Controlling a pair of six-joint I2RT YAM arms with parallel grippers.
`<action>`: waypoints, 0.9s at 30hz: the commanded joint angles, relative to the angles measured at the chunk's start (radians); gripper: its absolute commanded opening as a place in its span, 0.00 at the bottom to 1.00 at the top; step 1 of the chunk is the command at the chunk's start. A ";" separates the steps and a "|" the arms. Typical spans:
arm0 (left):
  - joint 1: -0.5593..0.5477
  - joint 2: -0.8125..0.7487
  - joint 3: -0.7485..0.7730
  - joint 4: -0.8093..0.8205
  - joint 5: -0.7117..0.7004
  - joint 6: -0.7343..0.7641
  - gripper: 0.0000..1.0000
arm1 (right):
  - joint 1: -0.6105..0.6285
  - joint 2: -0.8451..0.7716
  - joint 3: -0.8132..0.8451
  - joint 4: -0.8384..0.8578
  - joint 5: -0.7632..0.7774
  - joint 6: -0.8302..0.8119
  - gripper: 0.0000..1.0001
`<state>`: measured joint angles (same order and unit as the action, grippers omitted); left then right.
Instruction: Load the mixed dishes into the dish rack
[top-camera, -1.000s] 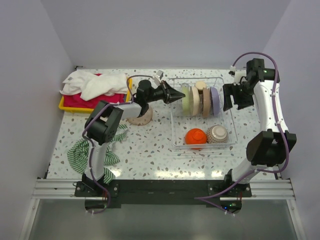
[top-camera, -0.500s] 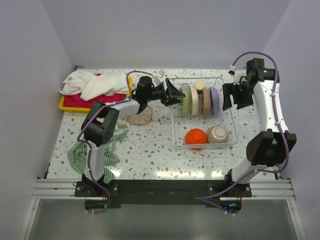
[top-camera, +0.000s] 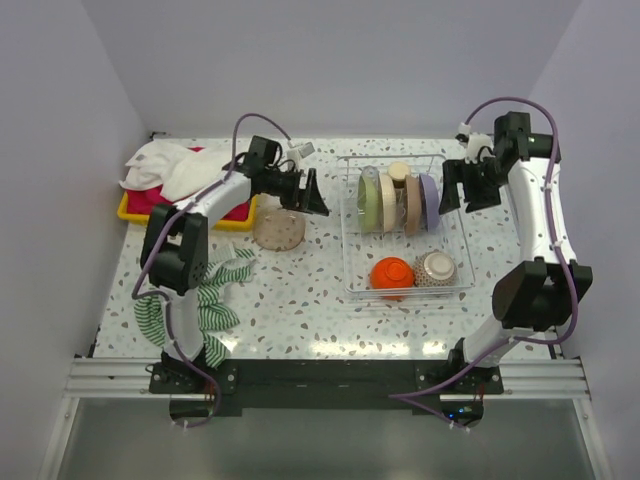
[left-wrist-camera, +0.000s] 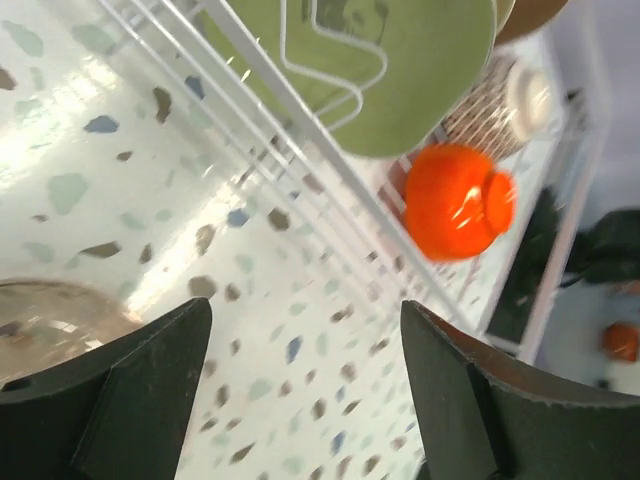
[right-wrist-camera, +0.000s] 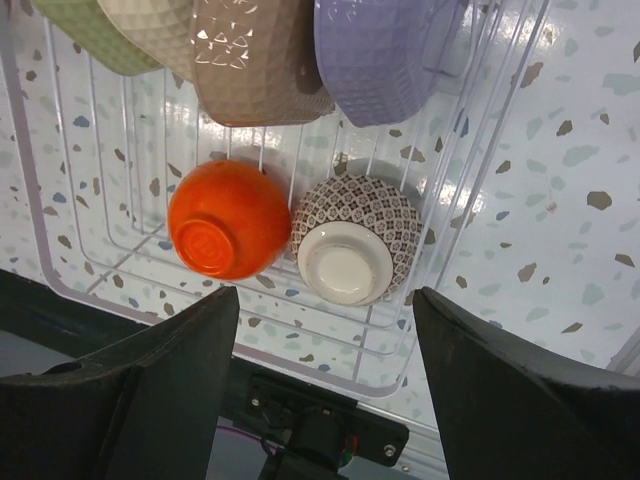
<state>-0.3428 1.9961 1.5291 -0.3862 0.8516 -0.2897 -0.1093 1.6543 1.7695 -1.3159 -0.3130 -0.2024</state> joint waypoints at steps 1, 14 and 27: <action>-0.019 -0.032 0.117 -0.537 -0.201 0.779 0.80 | 0.005 0.009 0.083 0.020 -0.090 0.014 0.75; -0.053 -0.211 -0.164 -0.393 -0.597 1.273 0.78 | 0.005 -0.013 0.168 0.035 -0.159 0.026 0.75; -0.122 -0.123 -0.224 -0.283 -0.648 1.264 0.74 | 0.003 -0.036 0.162 0.027 -0.153 0.014 0.75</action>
<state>-0.4374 1.8591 1.3178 -0.7441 0.2226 0.9627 -0.1093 1.6630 1.9030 -1.2945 -0.4416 -0.1917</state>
